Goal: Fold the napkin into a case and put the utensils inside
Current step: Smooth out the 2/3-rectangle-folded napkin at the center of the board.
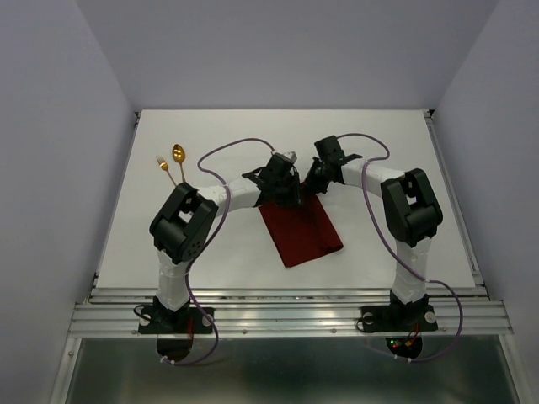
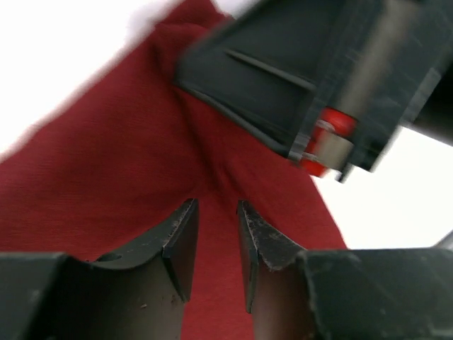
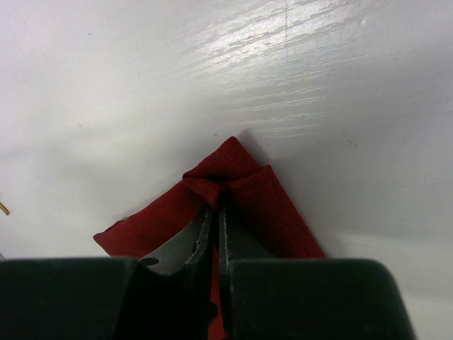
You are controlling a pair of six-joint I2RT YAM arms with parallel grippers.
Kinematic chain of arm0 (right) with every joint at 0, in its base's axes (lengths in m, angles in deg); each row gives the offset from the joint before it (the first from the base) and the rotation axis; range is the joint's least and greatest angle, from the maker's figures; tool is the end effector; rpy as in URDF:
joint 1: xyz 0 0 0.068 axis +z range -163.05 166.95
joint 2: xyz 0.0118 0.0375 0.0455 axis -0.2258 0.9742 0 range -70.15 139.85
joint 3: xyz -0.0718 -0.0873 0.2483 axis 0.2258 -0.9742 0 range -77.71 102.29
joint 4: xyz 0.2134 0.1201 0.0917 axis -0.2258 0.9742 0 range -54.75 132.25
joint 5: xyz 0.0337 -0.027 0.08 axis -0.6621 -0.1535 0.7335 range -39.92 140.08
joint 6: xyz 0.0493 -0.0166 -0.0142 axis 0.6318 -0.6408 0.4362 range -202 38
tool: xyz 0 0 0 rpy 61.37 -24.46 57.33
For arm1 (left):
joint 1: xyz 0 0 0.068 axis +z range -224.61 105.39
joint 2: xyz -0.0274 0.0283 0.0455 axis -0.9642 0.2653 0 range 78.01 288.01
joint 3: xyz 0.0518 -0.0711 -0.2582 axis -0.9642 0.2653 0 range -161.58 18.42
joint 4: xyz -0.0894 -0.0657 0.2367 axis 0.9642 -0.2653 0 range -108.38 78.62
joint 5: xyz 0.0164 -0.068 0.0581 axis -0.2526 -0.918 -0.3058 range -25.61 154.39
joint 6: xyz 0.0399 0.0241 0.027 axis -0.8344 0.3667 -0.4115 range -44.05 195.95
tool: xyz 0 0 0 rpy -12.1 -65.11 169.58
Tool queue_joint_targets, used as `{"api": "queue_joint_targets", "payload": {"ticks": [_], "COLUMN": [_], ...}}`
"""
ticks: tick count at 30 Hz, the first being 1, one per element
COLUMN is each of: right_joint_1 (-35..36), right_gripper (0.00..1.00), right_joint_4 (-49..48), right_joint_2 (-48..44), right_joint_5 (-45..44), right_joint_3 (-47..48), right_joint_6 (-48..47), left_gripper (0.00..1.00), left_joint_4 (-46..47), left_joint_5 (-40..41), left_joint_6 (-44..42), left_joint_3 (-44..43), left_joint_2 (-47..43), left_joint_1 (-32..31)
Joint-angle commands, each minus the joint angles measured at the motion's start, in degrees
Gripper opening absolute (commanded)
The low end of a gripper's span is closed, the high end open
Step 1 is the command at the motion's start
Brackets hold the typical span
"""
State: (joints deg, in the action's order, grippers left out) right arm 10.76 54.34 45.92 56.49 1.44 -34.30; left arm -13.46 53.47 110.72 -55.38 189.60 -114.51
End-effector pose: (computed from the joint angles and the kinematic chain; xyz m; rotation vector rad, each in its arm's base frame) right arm 0.3909 0.1768 0.1607 0.5061 2.6128 0.5963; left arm 0.3265 -0.2817 0.1865 0.2159 2.4068 -0.8683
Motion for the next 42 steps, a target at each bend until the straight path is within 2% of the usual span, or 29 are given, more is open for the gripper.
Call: {"api": "queue_joint_targets", "payload": {"ticks": [1, 5, 10, 25, 42], "right_joint_1": [0.6, 0.6, 0.6, 0.6, 0.6], "right_gripper": [0.02, 0.02, 0.02, 0.04, 0.43], "right_joint_4": [2.5, 2.5, 2.4, 2.4, 4.7], "right_joint_2": [1.1, 1.1, 0.6, -1.1, -11.2], "right_joint_5": [-0.9, -0.6, -0.6, -0.4, -3.5], "right_joint_3": [1.9, 2.1, 1.5, 0.6, 0.7], "right_joint_6": [0.2, -0.1, -0.2, -0.9, -3.4], "left_gripper": [0.38, 0.36, 0.34, 0.26, 0.25], "left_joint_4": [6.8, 12.4, 14.9, 14.7, 12.7], "left_joint_5": [0.0, -1.2, -2.4, -0.8, 0.5], "left_joint_6": [3.8, 6.8, 6.6, 6.1, 3.9], "left_joint_3": [1.8, 4.1, 3.8, 7.2, 10.3], "left_joint_2": [-3.9, -4.1, -2.3, 2.3, 1.2], "left_joint_1": [-3.0, -4.2, -5.0, -5.5, -5.4]}}
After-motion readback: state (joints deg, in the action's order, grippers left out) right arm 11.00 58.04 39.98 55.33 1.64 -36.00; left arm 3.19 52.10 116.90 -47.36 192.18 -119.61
